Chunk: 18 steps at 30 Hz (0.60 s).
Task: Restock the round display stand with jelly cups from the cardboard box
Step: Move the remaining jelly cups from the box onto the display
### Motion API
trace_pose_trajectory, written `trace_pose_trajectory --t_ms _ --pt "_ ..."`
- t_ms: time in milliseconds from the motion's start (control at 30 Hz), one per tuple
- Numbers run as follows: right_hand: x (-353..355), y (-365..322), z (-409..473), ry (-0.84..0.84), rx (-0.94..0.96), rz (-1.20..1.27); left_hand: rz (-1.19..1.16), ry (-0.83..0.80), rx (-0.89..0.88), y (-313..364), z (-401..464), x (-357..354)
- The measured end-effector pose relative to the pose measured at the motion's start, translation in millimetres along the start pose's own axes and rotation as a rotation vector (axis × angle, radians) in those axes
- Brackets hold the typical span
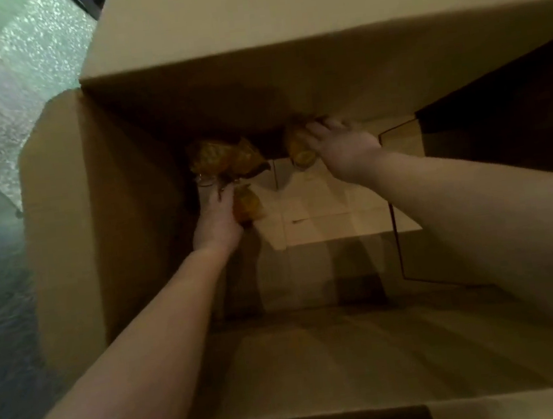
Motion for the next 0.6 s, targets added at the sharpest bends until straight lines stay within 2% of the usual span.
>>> trace_pose_trajectory --t_ms 67,133,267,367,500,600 --pt "-2 -11 9 -0.022 0.058 -0.075 0.277 -0.123 -0.146 -1 5 -6" --pt "-4 -14 15 -0.049 0.046 -0.119 0.437 -0.180 -0.256 0 9 -11" --pt "-8 -16 20 -0.071 -0.022 -0.094 0.419 -0.183 -0.310 12 12 -19" --pt "-16 -5 16 -0.062 -0.097 0.049 0.133 -0.120 -0.213 15 11 -22" --pt "-51 19 -1 -0.124 -0.249 0.234 -0.573 0.076 0.214 5 -2 -23" --pt "-75 25 -24 -0.124 -0.315 0.398 -0.762 0.184 0.476 -2 -17 -33"
Point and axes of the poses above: each hand's wrist, its own z-axis towards the middle knuckle, its own x-axis out of the back of the hand, y = z × x, the point moved 10 cm from there along z, towards the middle knuckle, and after that the axes turned 11 degrees about -x, right-handed, at the moved point
